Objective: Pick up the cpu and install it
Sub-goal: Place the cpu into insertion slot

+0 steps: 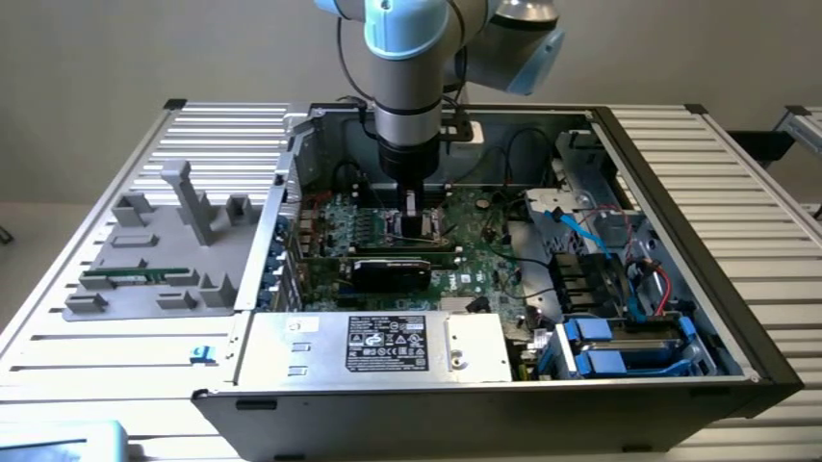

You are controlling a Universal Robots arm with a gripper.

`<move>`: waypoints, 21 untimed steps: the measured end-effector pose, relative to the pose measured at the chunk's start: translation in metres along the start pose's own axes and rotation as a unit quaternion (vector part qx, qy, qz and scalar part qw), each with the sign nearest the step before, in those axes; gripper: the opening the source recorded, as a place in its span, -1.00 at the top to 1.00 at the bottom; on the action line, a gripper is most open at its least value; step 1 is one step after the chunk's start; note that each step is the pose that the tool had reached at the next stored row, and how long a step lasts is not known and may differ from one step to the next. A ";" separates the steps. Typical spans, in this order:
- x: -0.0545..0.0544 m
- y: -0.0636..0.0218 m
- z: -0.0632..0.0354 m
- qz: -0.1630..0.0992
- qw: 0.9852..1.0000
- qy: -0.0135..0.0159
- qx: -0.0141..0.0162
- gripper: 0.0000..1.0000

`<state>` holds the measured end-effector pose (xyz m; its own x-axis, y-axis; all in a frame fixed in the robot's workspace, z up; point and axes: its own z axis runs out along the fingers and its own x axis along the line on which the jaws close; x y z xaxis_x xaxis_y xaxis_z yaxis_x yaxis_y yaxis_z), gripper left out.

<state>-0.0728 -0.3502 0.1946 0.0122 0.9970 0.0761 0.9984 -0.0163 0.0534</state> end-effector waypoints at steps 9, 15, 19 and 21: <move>0.000 -0.0001 0.0000 -0.001 1.000 0.000 0.000 -0.09; 0.000 -0.0003 0.0000 -0.003 1.000 0.000 0.000 -0.09; 0.000 -0.0004 0.0001 -0.006 1.000 0.000 0.000 -0.09; 0.000 -0.0006 0.0001 -0.006 1.000 0.000 0.000 -0.09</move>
<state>-0.0733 -0.3502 0.1944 -0.0004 0.9971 0.0761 0.9986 -0.0036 0.0533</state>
